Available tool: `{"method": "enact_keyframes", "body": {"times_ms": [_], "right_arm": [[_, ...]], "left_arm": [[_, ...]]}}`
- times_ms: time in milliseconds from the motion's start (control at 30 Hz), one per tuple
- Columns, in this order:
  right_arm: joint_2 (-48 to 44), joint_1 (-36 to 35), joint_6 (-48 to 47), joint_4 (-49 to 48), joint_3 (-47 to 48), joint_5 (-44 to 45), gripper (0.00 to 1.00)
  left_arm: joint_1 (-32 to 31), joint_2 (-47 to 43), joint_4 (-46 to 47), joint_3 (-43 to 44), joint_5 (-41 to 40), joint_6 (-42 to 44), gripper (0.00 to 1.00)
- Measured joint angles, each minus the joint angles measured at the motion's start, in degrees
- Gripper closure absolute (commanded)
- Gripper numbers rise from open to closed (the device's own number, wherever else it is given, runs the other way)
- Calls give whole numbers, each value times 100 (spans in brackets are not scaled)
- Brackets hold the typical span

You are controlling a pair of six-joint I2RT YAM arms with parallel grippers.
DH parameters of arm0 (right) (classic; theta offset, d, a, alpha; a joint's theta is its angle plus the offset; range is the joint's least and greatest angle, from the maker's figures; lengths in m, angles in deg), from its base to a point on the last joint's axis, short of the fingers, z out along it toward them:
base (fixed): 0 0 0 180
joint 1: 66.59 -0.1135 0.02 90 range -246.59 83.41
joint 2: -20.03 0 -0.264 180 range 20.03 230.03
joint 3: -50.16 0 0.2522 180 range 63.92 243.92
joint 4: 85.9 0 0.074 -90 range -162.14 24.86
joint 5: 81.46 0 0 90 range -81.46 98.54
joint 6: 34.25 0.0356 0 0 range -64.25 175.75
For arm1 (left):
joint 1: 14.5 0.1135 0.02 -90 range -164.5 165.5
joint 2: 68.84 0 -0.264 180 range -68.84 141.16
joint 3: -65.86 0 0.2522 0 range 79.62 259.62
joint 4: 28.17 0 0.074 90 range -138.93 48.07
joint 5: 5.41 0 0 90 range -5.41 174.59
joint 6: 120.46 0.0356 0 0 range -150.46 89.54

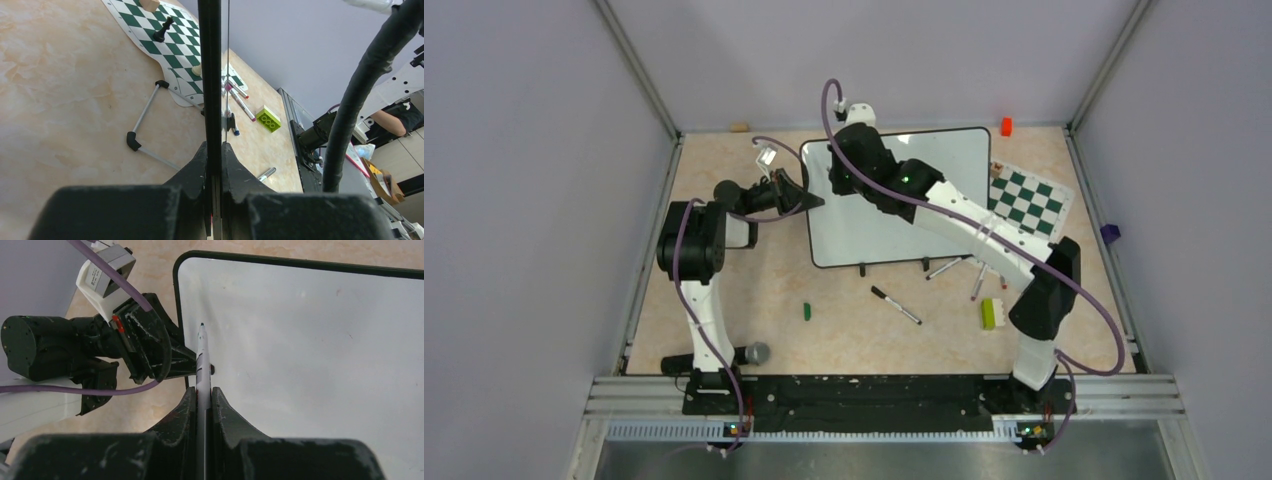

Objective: Write a sentence on the whiteboard

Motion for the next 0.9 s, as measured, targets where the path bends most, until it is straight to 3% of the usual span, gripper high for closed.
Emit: {"method": "enact_keyframes", "body": {"times_ms": [267,900], "right_arm": [[570,0,-190,-44,616,33,100],[584,70,-1486,-553,505,-96,100]], "left_arm": [[0,0,2,-20,-20,9,100],[63,-269,-13,-509,-306,323,100]]}}
